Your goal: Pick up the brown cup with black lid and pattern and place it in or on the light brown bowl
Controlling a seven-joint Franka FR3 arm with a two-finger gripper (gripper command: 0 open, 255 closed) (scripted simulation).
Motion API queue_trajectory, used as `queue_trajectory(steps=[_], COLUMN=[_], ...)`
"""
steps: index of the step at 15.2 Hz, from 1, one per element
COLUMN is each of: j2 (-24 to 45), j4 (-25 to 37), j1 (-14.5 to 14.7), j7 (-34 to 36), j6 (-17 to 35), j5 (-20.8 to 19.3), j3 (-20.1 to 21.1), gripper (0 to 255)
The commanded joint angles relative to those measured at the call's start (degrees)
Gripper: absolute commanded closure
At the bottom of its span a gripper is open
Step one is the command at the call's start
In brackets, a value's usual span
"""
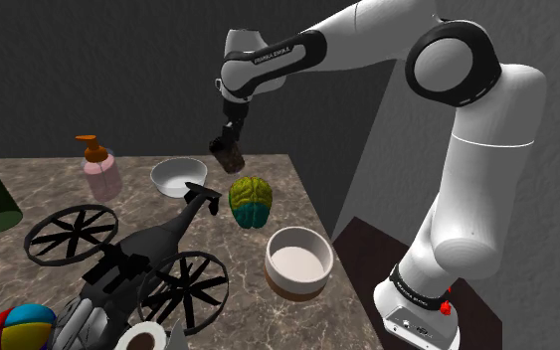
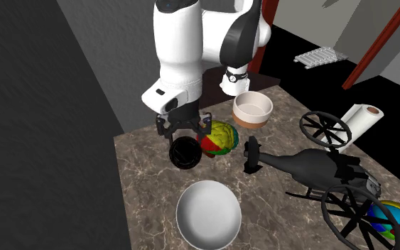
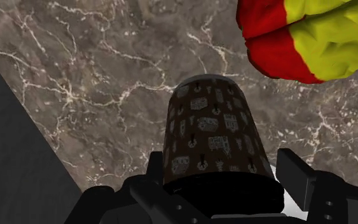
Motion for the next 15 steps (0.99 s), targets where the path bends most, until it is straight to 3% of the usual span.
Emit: queue_trajectory(steps=[1,12,15], j2=[-0.32,-2.13,-9.0], j4=[1.12,6.5,-2.26], j1=[-0.05,-0.05,0.96], j7=[-0.03,0.28,1.82], j6=[-1.41,-8.6,-6.65], j5=[-0.05,-0.33,-1.03], j3=[-0.05,-0.13,0.31], gripper=[255,255,255])
